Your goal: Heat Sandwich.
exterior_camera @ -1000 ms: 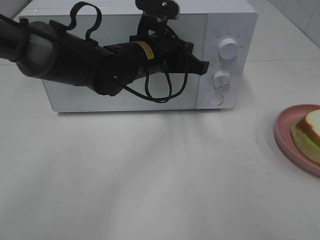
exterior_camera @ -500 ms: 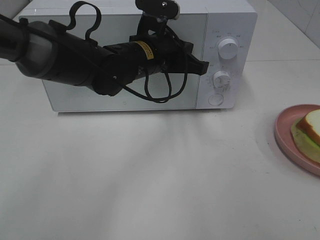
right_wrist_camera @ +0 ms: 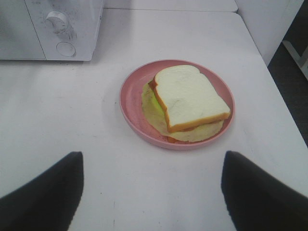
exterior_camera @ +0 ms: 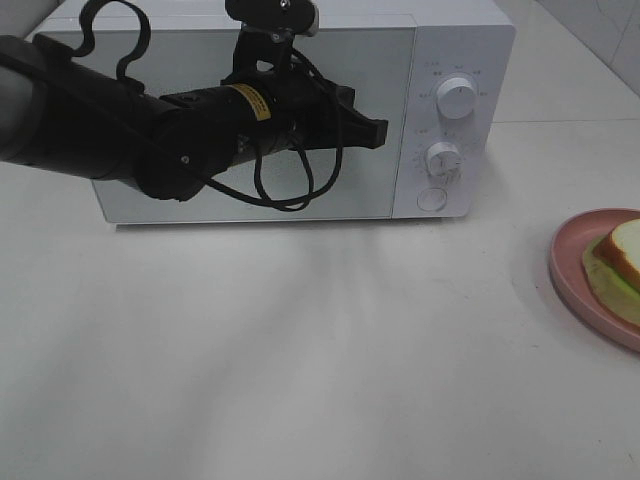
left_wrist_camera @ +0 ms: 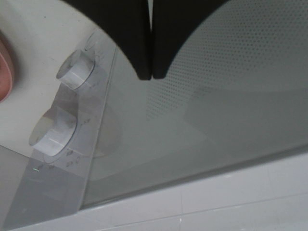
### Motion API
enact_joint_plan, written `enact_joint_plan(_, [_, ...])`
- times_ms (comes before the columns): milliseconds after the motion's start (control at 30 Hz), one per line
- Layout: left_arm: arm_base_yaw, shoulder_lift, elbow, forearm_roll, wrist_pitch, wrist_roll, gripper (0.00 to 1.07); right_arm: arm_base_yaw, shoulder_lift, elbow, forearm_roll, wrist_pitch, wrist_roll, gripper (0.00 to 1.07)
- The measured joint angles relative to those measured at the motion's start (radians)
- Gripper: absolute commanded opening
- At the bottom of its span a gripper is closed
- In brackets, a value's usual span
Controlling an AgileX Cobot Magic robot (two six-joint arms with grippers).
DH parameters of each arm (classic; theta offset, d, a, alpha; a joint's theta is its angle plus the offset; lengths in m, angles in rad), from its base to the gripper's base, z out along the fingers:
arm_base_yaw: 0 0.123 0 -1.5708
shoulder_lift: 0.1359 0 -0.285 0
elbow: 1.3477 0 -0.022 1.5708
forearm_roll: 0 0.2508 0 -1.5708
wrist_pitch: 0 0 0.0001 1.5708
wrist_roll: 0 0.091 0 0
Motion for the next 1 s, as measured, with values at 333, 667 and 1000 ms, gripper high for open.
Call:
enact_joint_plan(333, [-0.049,-0.1,0.074,-0.004,0.131,-0.039,0.16,0.0,0.0,0.0,0.0,0.0,0.0,0.76])
enact_joint_plan(667, [-0.064,-0.209,0.074,-0.004,0.536,-0.061,1.0,0.0,0.0,0.0,0.0,0.0,0.0,0.76])
enact_joint_plan(1000, [-0.064,-0.313,0.074,0.021,0.954,-0.055,1.0,0.0,0.0,0.0,0.0,0.0,0.0,0.76])
